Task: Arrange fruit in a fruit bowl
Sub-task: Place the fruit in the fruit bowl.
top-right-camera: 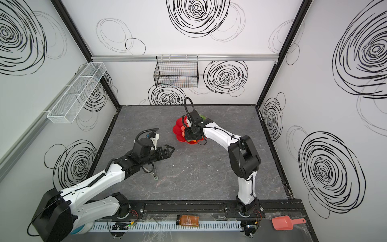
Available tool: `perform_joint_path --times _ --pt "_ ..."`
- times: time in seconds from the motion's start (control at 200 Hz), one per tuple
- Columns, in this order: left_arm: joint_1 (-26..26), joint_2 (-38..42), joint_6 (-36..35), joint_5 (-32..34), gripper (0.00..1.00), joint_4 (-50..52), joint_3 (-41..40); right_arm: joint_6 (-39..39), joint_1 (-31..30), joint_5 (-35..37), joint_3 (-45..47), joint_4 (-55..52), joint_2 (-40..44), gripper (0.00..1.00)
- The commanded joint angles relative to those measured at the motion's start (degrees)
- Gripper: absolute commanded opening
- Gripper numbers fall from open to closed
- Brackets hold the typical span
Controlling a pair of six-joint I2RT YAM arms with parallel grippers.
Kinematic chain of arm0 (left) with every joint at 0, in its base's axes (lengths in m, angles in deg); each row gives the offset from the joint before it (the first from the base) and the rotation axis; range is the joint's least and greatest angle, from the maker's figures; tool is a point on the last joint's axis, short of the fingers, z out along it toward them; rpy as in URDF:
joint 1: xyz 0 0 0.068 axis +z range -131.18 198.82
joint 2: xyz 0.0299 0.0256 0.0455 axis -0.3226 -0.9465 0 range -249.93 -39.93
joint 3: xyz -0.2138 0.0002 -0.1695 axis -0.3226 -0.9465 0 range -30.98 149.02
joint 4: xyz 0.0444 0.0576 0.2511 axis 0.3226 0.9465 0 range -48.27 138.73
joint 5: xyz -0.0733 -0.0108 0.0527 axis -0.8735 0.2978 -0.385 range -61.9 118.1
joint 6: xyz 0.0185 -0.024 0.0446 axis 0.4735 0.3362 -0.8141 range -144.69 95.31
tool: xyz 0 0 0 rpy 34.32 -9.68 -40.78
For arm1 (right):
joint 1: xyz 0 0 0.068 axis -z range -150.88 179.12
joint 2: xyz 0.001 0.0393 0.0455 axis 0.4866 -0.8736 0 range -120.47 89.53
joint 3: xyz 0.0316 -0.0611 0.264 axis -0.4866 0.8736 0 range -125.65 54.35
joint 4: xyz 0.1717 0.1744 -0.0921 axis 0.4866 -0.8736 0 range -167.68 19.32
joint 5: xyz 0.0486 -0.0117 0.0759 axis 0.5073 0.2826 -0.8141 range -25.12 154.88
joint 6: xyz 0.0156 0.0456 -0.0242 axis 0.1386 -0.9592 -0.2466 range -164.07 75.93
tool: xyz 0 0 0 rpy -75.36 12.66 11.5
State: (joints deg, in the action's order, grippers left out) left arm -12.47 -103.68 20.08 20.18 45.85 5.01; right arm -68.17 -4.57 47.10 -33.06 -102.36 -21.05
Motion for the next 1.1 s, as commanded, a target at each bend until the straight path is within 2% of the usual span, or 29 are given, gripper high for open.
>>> perform_joint_path --times 0.0,0.445,1.096 --pt "1.1 -1.0 -1.3 -0.7 0.96 -3.8 2.3 1.7 0.2 0.4 -4.0 -3.0 -3.3 0.37" --pt "3.1 -0.1 -1.7 -1.9 0.96 -3.9 1.0 2.7 0.1 -1.0 -13.5 -5.4 -12.0 0.38" --pt "3.8 1.1 -1.9 -2.2 0.96 -3.3 0.2 2.5 0.5 -0.1 -14.3 -5.5 -13.1 0.43"
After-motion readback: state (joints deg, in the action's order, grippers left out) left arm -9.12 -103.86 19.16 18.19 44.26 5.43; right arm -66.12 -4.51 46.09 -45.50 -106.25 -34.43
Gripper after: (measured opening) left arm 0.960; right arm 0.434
